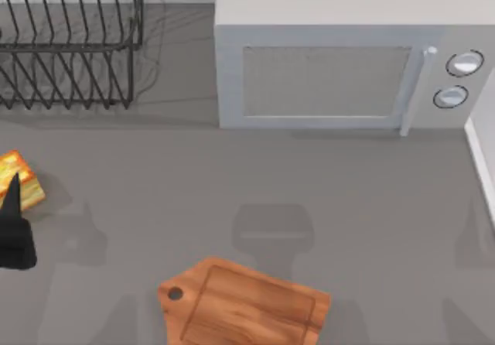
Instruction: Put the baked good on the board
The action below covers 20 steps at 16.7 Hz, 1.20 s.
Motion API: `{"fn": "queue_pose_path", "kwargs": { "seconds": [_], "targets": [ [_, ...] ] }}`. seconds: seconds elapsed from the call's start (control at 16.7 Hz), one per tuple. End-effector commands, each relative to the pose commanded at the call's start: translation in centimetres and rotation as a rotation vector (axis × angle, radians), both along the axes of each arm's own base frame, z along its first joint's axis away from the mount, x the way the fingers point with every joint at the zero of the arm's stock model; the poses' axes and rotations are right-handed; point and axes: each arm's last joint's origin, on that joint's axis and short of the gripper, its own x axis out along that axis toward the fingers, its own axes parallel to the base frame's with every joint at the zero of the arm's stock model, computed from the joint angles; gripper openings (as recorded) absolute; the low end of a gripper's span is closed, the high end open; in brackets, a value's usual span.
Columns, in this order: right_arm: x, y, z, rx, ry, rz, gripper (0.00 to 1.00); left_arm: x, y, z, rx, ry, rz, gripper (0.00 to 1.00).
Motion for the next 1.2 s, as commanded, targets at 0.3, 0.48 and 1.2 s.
{"fn": "queue_pose_path", "kwargs": {
  "seconds": [0.3,0.48,1.2],
  "targets": [
    [0.0,0.0,0.0,0.0,0.0,0.0,1.0,4.1,-0.5,6.9,0.239,0.177,-0.073,1.0],
    [0.0,0.0,0.0,0.0,0.0,0.0,1.0,8.0,-0.7,9.8,0.351,0.285,-0.109,1.0],
    [0.0,0.0,0.0,0.0,0.0,0.0,1.0,19.5,0.2,7.8,0.633,0.808,-0.31,1.0]
  ]
}}
